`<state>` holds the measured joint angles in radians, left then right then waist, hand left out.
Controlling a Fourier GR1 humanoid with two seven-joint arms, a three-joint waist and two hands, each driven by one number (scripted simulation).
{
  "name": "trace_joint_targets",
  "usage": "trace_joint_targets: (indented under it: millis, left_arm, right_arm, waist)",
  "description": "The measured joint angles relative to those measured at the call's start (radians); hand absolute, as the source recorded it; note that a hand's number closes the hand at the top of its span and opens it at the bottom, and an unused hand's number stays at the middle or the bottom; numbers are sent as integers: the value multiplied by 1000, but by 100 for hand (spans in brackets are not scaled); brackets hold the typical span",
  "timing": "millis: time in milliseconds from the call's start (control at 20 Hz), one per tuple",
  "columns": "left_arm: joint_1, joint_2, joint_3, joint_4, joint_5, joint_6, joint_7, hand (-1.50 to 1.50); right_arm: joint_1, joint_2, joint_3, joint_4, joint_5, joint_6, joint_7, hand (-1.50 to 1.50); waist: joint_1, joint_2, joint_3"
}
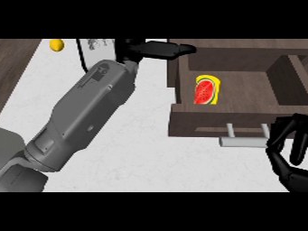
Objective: Pick up the cup, place it into the drawer and close the drawer
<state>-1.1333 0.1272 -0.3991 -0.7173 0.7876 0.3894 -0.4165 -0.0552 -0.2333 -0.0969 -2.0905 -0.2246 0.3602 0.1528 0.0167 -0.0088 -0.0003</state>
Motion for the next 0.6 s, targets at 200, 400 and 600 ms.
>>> trace_joint_targets:
  millis: [200,400,600]
  left_arm:
    - [145,72,1,-157,4,9,29,-150]
    - [293,169,6,-351,11,19,84,-150]
    - [451,252,19,-524,18,2,113,-150]
  right_arm:
    - [37,-29,13,-17,70,26,-10,150]
    - [51,-40,33,-11,138,32,-3,150]
    - [14,-20,76,58,247,1,-18,150]
  waist:
    - [11,-3,0]
    - [17,-3,0]
    - [19,1,0]
